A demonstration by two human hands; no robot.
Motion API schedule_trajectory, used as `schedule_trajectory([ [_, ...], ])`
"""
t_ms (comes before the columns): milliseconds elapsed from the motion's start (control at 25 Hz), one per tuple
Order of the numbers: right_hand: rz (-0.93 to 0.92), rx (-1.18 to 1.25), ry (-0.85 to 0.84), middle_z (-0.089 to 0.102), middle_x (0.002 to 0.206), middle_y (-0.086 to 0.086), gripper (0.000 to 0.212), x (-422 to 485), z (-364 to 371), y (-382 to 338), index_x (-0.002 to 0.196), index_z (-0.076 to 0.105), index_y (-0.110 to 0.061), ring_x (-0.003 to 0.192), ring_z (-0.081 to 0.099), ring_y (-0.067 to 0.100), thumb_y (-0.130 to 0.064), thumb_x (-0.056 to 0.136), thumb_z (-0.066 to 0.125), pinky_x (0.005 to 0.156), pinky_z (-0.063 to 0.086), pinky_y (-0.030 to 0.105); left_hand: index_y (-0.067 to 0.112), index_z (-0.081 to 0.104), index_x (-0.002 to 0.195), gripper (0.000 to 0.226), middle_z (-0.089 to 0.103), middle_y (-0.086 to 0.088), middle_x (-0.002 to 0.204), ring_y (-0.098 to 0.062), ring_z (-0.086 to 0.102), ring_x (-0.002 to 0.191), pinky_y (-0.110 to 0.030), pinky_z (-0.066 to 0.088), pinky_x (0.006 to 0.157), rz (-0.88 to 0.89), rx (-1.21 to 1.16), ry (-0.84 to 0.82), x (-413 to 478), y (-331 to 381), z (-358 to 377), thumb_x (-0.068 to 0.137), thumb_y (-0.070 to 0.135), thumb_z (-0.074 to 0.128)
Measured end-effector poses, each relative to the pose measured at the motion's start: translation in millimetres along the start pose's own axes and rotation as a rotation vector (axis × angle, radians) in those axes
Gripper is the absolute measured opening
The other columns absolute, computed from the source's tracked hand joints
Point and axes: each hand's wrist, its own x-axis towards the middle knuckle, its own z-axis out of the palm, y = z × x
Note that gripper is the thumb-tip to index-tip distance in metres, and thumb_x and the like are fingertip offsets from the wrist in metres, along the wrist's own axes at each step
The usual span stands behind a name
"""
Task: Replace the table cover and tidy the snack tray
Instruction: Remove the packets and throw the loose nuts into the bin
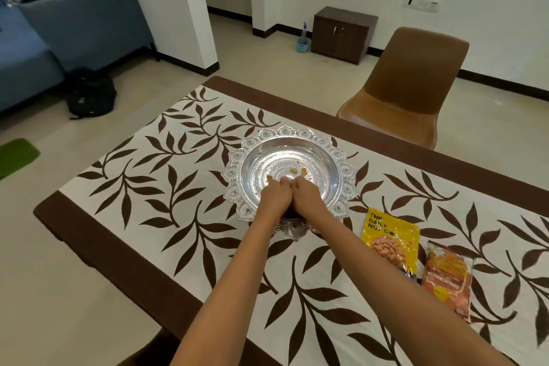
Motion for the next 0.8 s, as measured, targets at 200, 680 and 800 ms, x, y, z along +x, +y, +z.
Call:
schedule_trajectory([
  [200,0.008,0.245,-0.094,0.064,0.081,0.011,0.031,-5.4,-14.0,-30.0,0.1,0.064,0.002,0.067,0.058,0.019,-0.02,0.099,0.042,0.059,0.046,0.026,0.002,0.062,0.109,0.063,0.062,-0.018,0.097,-0.026,0.059,0.09,-0.037,0.049,0.083,-0.221,-0.744,-0.141,14.9,12.3,0.1,0.099,0.054,0.027],
  [680,-0.078,-0.099,0.164,0.059,0.087,0.011,0.027,42.0,-32.7,15.7,0.089,0.063,0.002,0.082,0.054,0.022,-0.016,0.096,0.044,0.079,0.046,0.037,0.01,0.052,0.07,0.024,0.044,0.001,0.058,-0.006,0.038,0.048,-0.013,0.033,0.036,-0.255,-1.255,-0.147,19.7,2.4,-38.1,0.093,0.013,0.046],
  [800,-0.152,-0.199,0.03,0.049,0.116,0.016,0.032,37.7,-9.0,5.5,0.115,0.054,-0.003,0.108,0.045,0.026,-0.028,0.096,0.047,0.092,0.04,0.038,0.01,0.05,0.07,0.027,0.043,0.002,0.055,-0.003,0.036,0.035,-0.011,0.029,0.034,-0.222,-1.32,-0.19,21.1,-2.4,-42.3,0.096,0.013,0.043],
])
